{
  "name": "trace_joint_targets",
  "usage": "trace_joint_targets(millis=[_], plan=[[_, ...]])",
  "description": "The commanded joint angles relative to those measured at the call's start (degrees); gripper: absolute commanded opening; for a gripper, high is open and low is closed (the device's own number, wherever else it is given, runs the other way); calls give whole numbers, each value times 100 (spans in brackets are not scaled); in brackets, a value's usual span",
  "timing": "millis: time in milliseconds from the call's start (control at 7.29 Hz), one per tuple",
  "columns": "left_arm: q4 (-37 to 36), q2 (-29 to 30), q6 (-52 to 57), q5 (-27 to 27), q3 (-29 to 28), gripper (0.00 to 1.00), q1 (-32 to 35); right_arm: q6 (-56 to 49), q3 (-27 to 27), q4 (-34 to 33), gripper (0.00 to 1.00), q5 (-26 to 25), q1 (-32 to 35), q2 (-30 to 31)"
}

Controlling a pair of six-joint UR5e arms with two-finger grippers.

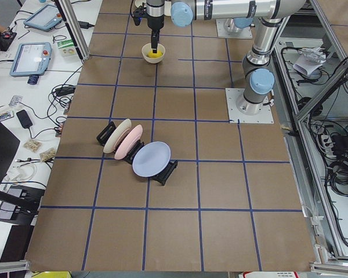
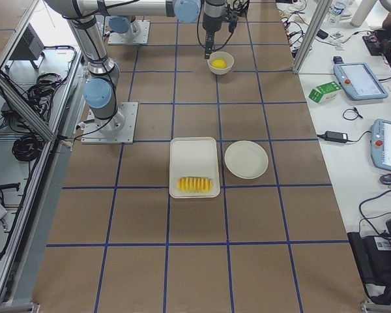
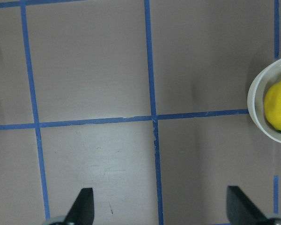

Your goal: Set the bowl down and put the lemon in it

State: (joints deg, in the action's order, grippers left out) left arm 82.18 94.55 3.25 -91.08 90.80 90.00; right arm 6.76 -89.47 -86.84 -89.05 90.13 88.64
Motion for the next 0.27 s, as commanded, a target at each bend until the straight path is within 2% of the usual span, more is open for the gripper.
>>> trace_joint_targets(millis=[0, 137], plan=[[0, -7, 0, -6, 0, 100, -9, 10, 26, -8, 100, -16, -22, 22], [0, 2, 0, -15, 8, 100, -35, 10, 35, 0, 100, -42, -13, 22]])
